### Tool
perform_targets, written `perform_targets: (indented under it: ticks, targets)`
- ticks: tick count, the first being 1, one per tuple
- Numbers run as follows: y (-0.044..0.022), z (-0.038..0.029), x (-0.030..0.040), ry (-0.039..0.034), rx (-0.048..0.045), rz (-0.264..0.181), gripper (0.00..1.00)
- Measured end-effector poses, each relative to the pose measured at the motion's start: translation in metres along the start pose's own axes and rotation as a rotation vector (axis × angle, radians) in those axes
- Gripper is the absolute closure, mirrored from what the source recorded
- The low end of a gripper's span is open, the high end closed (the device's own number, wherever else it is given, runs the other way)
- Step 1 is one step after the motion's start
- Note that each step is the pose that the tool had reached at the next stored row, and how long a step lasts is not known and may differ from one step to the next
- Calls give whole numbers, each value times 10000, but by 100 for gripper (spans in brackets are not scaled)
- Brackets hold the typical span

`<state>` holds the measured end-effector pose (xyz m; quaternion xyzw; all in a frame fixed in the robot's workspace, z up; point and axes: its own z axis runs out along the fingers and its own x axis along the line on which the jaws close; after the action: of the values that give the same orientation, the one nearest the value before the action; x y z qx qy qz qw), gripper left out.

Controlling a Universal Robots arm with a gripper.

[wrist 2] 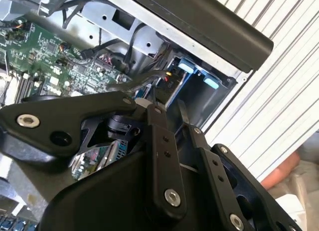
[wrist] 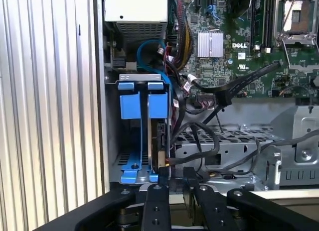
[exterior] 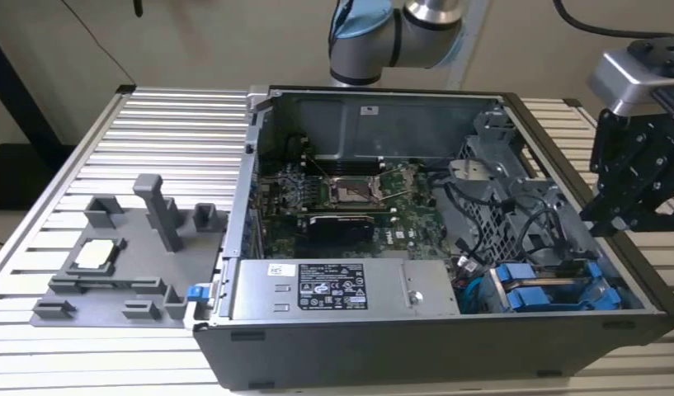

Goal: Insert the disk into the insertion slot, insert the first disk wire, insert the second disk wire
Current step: 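Insert the first disk wire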

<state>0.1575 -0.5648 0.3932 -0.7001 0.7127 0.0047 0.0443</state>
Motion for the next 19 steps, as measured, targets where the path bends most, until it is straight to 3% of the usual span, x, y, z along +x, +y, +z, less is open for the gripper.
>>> perform_targets:
  ticks: [10,16,18,19]
  targets:
    - [53,21,-290,0,5,4,73]
    - [95,37,-425,0,13,7,73]
    - [131,42,-446,30,14,6,73]
    - [151,45,-455,80,14,3,73]
